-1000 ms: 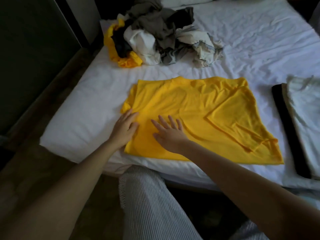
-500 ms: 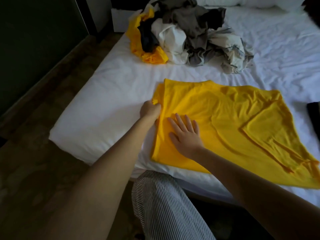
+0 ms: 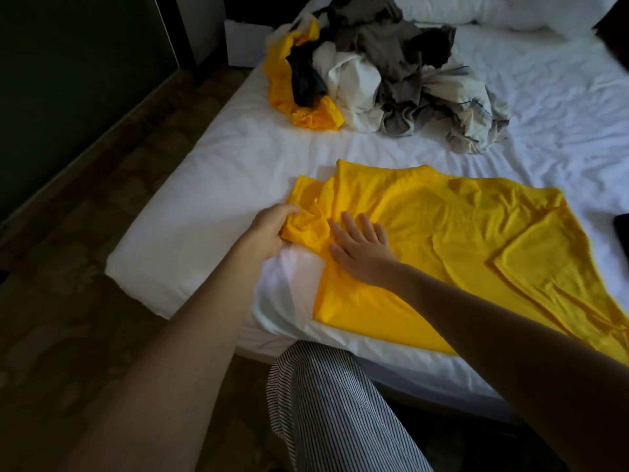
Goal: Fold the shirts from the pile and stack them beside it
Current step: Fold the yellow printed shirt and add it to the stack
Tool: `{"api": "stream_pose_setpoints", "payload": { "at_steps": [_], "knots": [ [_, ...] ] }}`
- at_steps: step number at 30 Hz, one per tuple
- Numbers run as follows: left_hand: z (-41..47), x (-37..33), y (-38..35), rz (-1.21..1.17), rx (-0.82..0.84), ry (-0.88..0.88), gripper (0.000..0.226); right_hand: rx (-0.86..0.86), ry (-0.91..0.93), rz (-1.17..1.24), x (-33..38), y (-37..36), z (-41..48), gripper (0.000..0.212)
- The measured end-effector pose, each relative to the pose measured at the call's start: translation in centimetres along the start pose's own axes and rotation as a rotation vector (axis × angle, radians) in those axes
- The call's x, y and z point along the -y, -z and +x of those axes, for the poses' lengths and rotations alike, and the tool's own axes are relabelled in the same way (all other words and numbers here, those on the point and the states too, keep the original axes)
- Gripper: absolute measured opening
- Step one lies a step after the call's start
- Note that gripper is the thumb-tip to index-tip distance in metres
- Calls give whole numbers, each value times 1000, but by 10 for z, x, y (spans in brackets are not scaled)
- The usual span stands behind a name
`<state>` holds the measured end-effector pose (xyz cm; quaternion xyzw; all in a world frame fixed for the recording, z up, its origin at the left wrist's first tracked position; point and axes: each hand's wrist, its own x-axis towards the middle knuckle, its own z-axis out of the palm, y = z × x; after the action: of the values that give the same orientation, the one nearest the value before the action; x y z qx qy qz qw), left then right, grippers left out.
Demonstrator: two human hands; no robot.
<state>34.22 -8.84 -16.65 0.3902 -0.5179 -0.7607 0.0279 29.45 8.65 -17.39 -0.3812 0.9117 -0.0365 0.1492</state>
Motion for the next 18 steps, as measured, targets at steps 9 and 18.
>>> {"api": "stream_pose_setpoints", "payload": {
  "at_steps": [9, 18],
  "knots": [
    [17, -8, -22, 665, -438, -333, 37, -84, 15, -34, -4, -11, 0, 56],
    [1, 16, 0, 488, -731, -557, 31, -21, 24, -24, -1, -2, 2, 52]
  ]
}}
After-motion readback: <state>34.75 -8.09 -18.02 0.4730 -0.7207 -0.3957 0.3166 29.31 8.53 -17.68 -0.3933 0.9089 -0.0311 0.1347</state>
